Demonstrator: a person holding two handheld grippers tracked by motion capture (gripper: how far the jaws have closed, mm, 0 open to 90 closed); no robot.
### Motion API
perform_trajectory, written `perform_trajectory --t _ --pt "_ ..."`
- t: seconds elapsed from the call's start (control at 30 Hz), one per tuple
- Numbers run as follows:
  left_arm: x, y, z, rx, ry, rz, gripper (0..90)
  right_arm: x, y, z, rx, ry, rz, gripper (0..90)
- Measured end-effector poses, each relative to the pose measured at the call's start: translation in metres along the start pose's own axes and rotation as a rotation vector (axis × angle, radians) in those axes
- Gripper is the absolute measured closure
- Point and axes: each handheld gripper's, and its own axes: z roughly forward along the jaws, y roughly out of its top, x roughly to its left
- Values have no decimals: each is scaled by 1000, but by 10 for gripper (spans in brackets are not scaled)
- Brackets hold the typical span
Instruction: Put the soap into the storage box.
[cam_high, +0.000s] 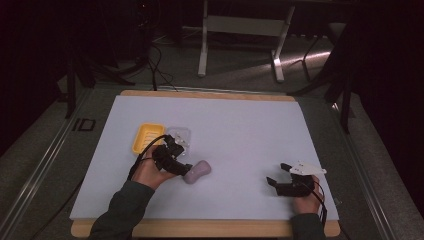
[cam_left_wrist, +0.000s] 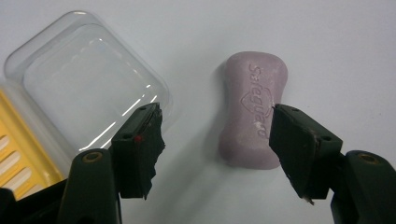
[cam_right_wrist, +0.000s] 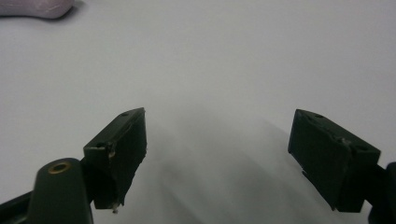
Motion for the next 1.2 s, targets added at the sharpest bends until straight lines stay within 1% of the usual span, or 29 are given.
perform_trajectory --t 0.4,0.6,0.93,1.07,1.2 --pt "-7 8 16 53 -19 30 348 0 0 0 3 -1 -3 190" --pt "-12 12 21 64 -30 47 345 0 0 0 3 -1 -6 190" --pt "-15 17 32 95 -46 55 341 0 0 0 3 0 -6 190" --pt "-17 19 37 115 -47 62 340 0 0 0 3 0 -5 190" --pt "-18 22 41 124 -50 65 339 0 0 0 3 0 -6 190"
